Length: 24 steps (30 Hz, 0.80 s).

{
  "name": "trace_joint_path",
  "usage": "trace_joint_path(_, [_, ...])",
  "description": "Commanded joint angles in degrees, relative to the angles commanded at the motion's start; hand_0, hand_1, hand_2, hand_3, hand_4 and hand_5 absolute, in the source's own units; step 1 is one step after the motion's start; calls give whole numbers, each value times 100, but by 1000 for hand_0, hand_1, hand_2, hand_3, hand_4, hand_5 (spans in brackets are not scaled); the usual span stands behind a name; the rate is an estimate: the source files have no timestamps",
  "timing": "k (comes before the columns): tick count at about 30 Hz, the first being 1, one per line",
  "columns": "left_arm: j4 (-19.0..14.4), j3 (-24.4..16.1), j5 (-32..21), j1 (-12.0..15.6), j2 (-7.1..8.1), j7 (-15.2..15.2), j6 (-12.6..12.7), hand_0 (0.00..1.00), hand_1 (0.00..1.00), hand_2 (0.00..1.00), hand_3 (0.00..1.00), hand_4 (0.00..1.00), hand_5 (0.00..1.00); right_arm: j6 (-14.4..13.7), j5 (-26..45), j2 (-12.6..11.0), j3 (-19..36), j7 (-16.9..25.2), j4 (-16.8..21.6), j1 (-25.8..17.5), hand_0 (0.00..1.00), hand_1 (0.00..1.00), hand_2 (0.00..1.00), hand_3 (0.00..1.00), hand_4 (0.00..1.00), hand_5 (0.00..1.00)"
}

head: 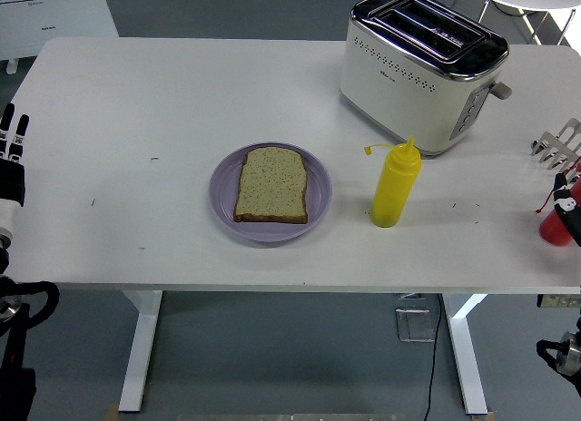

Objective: Pick up the cup,pour liquid into bread,place the cup on the desk

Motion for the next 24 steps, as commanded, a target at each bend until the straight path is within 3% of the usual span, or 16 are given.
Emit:
trace_joint_path(12, [0, 0, -1, -6, 3, -4, 3, 804, 779, 809, 776, 478, 998, 26, -187, 13, 388, -67, 329, -203, 971, 869, 969, 998, 778, 215])
trace_joint_path(24, [-4, 0, 0, -22, 12, -8, 3, 804, 778, 809, 776, 477, 998, 57, -349, -64, 610, -116, 967, -416, 975, 872, 969, 998, 787, 215])
